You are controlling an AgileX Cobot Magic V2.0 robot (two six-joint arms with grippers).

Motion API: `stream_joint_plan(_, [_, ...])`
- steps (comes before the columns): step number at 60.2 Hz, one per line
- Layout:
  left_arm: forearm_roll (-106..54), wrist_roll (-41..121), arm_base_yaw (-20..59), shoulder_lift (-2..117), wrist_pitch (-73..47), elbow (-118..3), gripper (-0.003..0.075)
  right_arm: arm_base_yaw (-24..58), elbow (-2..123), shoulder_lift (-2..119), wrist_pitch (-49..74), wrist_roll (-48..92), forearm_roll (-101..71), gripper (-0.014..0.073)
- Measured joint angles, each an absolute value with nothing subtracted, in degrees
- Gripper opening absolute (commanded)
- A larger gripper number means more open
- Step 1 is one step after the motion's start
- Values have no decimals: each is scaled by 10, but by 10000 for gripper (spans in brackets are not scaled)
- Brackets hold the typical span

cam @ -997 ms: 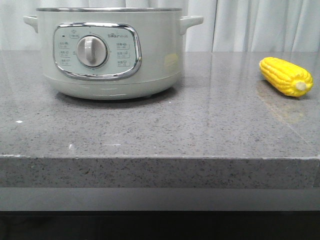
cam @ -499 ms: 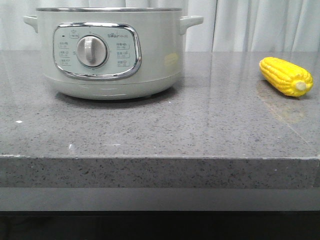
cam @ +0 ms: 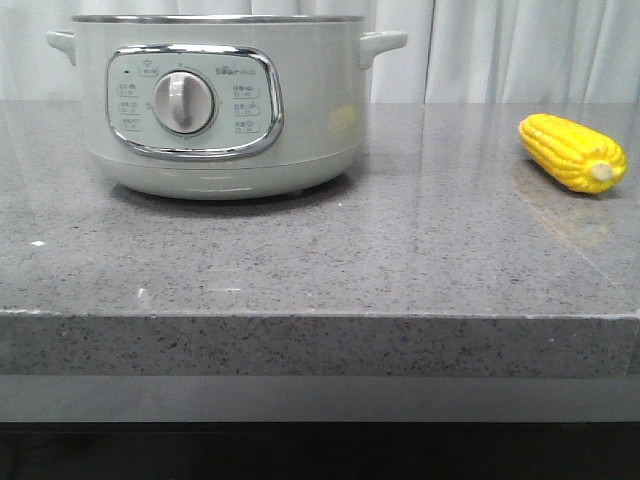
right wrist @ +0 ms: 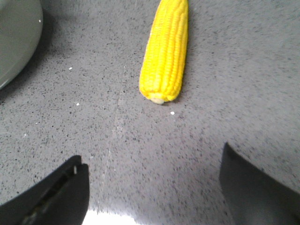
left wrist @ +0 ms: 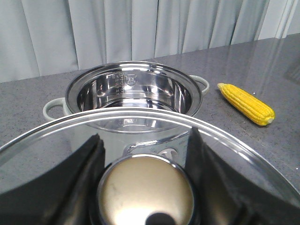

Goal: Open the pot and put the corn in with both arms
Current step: 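Lower the right gripper over the yellow corn cob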

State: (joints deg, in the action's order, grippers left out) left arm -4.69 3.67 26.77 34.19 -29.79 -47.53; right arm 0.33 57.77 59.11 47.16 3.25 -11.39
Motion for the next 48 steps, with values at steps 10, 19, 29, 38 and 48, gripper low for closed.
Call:
stream_joint_plan(10, [-47, 37, 268, 342, -298, -475, 207, 27, 641, 689, 477, 33, -105, 615])
stream_joint_plan(19, [-47, 37, 268, 342, -298, -475, 207, 30, 708, 789, 483, 33, -101, 615])
stream_joint_plan(29, [-47, 37, 268, 342, -298, -475, 207, 30, 776, 878, 492, 33, -99, 615])
stream_joint_plan(38, [-47, 37, 268, 342, -298, -475, 207, 30, 823, 947, 503, 35, -88, 615])
stream_joint_plan(48, [-47, 37, 268, 342, -298, -475, 207, 30, 853, 1007, 511, 35, -68, 615])
